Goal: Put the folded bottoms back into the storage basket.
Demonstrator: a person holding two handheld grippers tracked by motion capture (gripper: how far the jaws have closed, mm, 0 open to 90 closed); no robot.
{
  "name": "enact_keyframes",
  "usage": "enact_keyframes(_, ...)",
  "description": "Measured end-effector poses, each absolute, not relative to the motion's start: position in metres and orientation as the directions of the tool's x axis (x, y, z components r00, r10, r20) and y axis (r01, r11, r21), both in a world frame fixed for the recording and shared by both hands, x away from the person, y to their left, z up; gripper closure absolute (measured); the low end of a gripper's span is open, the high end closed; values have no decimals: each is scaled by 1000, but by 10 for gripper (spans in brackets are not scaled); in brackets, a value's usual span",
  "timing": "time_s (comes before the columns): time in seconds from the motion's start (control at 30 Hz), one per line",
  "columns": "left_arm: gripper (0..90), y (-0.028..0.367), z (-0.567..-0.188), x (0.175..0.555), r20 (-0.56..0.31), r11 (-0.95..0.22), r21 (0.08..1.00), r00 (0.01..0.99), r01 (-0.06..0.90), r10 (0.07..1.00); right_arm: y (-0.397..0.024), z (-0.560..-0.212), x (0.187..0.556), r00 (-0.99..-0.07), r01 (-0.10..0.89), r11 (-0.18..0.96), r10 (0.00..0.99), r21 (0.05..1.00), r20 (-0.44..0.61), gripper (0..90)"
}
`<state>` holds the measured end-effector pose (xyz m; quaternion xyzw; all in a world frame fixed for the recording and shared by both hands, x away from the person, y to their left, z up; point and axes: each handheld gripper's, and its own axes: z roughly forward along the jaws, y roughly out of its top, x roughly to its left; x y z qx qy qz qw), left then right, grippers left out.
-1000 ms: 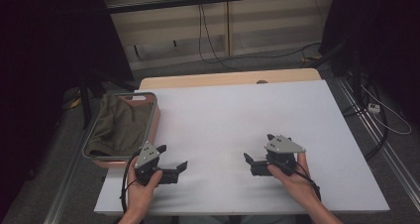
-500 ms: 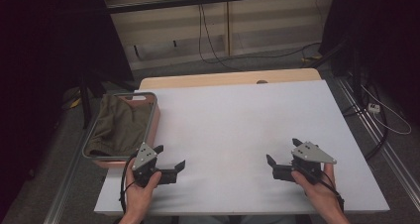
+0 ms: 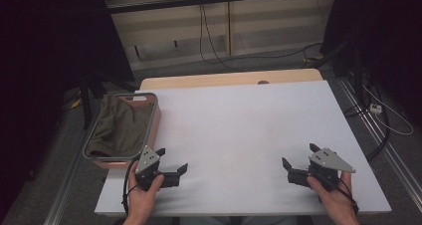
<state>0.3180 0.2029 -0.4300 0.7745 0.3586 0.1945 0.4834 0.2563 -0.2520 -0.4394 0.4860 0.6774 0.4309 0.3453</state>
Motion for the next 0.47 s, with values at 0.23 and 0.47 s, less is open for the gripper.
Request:
enact_keyframes(0.23, 41, 203, -430, 317, -50, -264, 894, 666, 363, 745, -261, -442, 252, -253, 338, 100, 967, 936, -12, 24)
enact_keyframes(0.47, 40, 204, -430, 319, -58, -262, 892, 667, 369, 743, -258, -442, 254, -275, 335, 104, 961, 936, -8, 22)
